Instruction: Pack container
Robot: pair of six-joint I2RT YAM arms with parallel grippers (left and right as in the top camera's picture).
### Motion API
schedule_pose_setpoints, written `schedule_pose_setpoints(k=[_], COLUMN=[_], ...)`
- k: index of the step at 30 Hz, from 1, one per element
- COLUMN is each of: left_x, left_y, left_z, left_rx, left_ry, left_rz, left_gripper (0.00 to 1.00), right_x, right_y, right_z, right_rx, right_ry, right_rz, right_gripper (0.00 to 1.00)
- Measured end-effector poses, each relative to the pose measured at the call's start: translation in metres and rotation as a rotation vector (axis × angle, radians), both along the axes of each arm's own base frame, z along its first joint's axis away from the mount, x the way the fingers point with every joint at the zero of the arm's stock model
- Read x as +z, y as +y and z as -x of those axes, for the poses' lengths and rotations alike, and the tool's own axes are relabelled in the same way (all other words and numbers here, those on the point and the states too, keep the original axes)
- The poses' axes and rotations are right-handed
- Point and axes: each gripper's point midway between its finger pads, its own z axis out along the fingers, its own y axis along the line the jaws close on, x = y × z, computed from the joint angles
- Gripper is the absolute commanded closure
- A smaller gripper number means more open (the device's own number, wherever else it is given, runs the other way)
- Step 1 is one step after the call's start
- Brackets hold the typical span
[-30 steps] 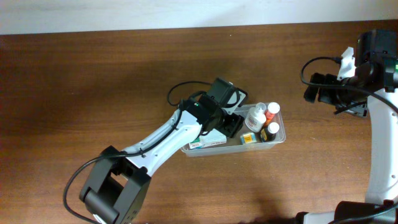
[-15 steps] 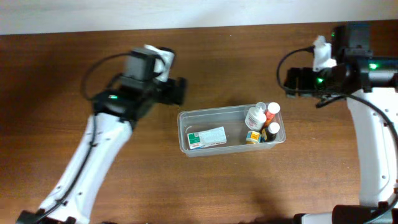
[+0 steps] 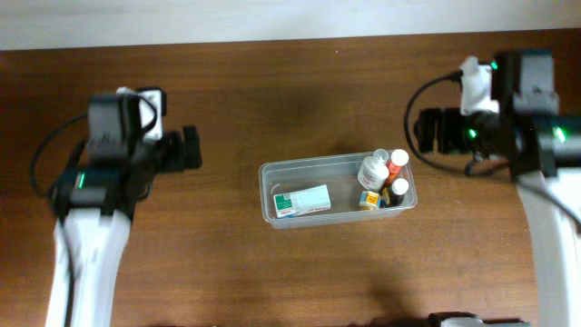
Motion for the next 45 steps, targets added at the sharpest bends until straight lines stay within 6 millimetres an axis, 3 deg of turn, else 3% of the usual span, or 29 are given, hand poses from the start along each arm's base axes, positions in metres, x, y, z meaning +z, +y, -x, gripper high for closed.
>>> schedule_pose_setpoints(k=[5, 9, 11, 15, 20, 25, 33, 39, 45], left_x=[0.048, 0.032, 0.026, -0.004, -0.037, -0.042, -0.042, -0.042, -0.043], left_y=[0.002, 0.004, 0.004, 0.005, 0.006, 0.006, 0.006, 0.006, 0.006], left_z=[0.071, 0.126, 0.137, 0.166, 0.192, 0.194, 0.194, 0.194, 0.194], left_rx=[-0.003, -0.003, -0.003, -0.004, -0.005, -0.006, -0.005, -0.005, -0.006], left_ry=[-0.273, -0.398, -0.431, -0.365, -0.222, -0.200, -0.200, -0.199, -0.198], left_rz=[0.006, 0.010, 0.011, 0.007, 0.001, 0.001, 0.000, 0.000, 0.001], left_gripper=[0.01, 0.01, 0.01, 0.01, 0.01, 0.01, 0.01, 0.01, 0.01], right_x=[0.025, -0.006, -0.023, -0.063, -0.094, -0.107, -0.104, -0.080, -0.081], right_y=[-0.004, -0.006, -0.005, -0.005, -0.005, -0.005, -0.005, -0.005, 0.000], right_z=[0.052, 0.100, 0.110, 0.126, 0.140, 0.144, 0.143, 0.122, 0.101], right_rx=[-0.035, -0.047, -0.048, -0.048, -0.047, -0.047, -0.049, -0.051, -0.026], right_ry=[-0.256, -0.328, -0.339, -0.294, -0.204, -0.162, -0.181, -0.465, -0.753], right_rz=[0.020, 0.028, 0.028, 0.028, 0.028, 0.028, 0.031, 0.029, 0.014], right_gripper=[0.02, 0.02, 0.02, 0.02, 0.02, 0.02, 0.02, 0.01, 0.02])
